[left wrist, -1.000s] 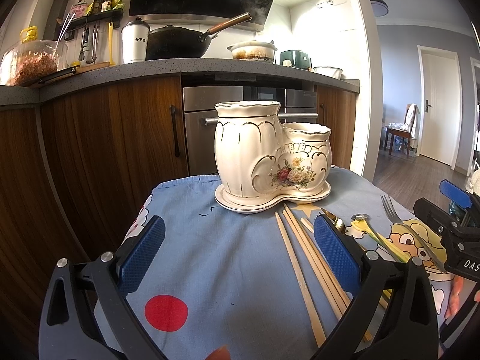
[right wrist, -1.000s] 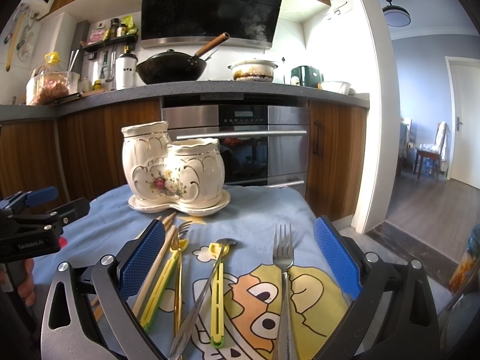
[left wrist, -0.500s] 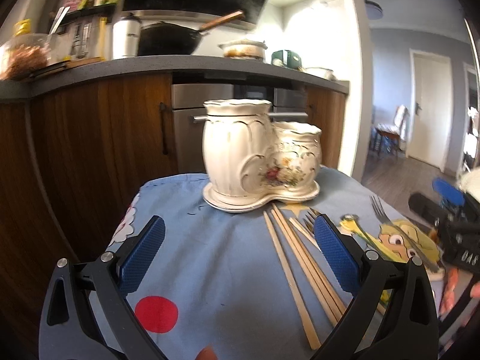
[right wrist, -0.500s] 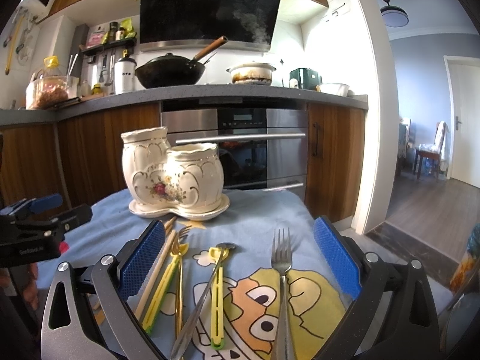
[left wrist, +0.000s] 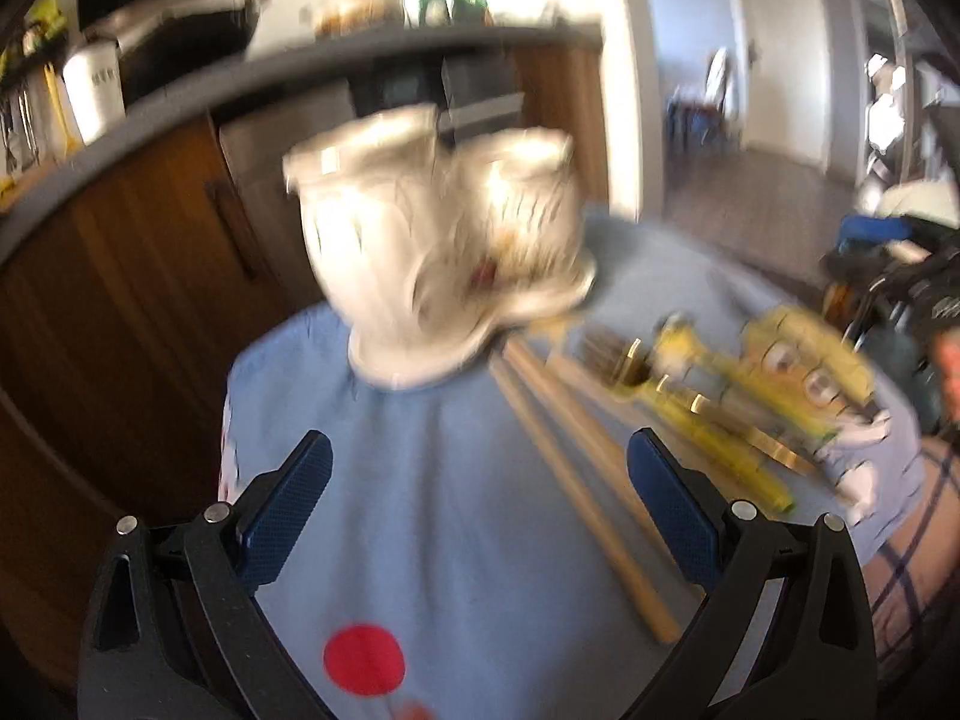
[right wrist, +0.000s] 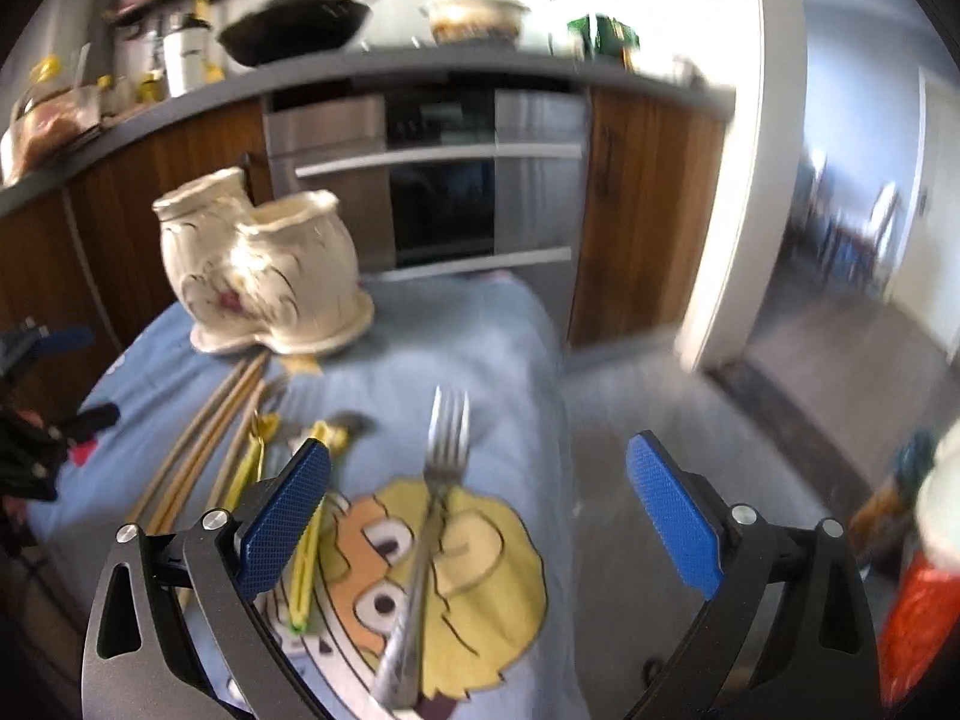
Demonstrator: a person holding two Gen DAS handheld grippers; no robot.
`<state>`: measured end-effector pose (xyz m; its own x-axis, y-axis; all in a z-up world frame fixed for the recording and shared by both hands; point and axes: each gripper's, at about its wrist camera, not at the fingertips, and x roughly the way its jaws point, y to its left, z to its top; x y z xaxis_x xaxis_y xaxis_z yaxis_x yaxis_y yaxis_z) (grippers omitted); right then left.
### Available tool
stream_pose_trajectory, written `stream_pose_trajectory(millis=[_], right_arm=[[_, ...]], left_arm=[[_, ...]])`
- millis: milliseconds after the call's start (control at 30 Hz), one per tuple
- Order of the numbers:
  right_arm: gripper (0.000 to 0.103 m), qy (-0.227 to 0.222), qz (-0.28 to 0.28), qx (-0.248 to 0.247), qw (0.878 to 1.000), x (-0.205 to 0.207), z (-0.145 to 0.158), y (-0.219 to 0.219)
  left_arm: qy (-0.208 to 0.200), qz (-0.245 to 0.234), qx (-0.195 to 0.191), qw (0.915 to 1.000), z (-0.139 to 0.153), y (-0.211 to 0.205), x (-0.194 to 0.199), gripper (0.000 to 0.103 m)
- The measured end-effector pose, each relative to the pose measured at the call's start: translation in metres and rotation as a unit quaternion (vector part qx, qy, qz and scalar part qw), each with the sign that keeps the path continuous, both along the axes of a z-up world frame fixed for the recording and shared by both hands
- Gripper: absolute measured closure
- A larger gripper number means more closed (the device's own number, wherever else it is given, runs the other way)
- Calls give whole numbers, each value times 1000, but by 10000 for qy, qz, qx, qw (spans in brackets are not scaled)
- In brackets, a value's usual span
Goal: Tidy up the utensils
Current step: 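Grasp a wooden chopstick with the left tool while the right tool grasps the silver fork, then insert the chopstick into the tall cup with the left tool while the right carries the fork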
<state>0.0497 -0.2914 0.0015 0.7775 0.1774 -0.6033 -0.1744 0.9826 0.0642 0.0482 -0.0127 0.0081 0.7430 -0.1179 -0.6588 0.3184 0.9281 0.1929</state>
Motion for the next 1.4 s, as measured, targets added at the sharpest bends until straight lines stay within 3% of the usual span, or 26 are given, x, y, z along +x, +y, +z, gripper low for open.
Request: stream_pose_trajectory(millis=[133, 167, 233, 400, 467, 600, 767, 900, 1033, 1267, 1400], right_arm=[[12, 301, 238, -139, 9992, -1, -10, 6], [18, 391, 309, -130, 9987, 0, -12, 9], [39, 644, 431, -201, 9968, 4, -17, 16], [60, 1076, 574, -438, 9916, 11, -31, 31], [68, 1193, 568, -424, 9903, 14, -34, 32], [84, 1317, 524, -446, 9889, 18, -42, 34], [84, 1291, 486, -342, 9898, 28, -46, 37], [95, 1181, 534, -298, 9911, 30, -47, 40], [97, 1096, 582, -294, 9918, 27, -44, 42], [97, 355, 852, -22, 9957, 6, -15, 45], [97, -310, 1009, 94, 9944, -8, 9, 53]], left_arm=[[599, 58, -141, 9981, -14, 4, 15, 38], [753, 101, -219, 9969, -16, 5, 19, 43], [1055, -15, -422, 9935, -20, 3, 24, 51], [1143, -231, -314, 9927, -23, -16, 21, 66], [1200, -186, -280, 9922, -27, -19, 24, 78], [1276, -131, -210, 9915, -36, -24, 30, 83], [1289, -41, -237, 9914, -39, -23, 40, 85], [1260, 79, -415, 9911, -40, -14, 47, 95], [1297, -37, -374, 9908, -40, -6, 47, 97], [904, -232, -322, 9951, -20, 11, 18, 97], [260, -364, -786, 9959, 7, 31, -1, 97]])
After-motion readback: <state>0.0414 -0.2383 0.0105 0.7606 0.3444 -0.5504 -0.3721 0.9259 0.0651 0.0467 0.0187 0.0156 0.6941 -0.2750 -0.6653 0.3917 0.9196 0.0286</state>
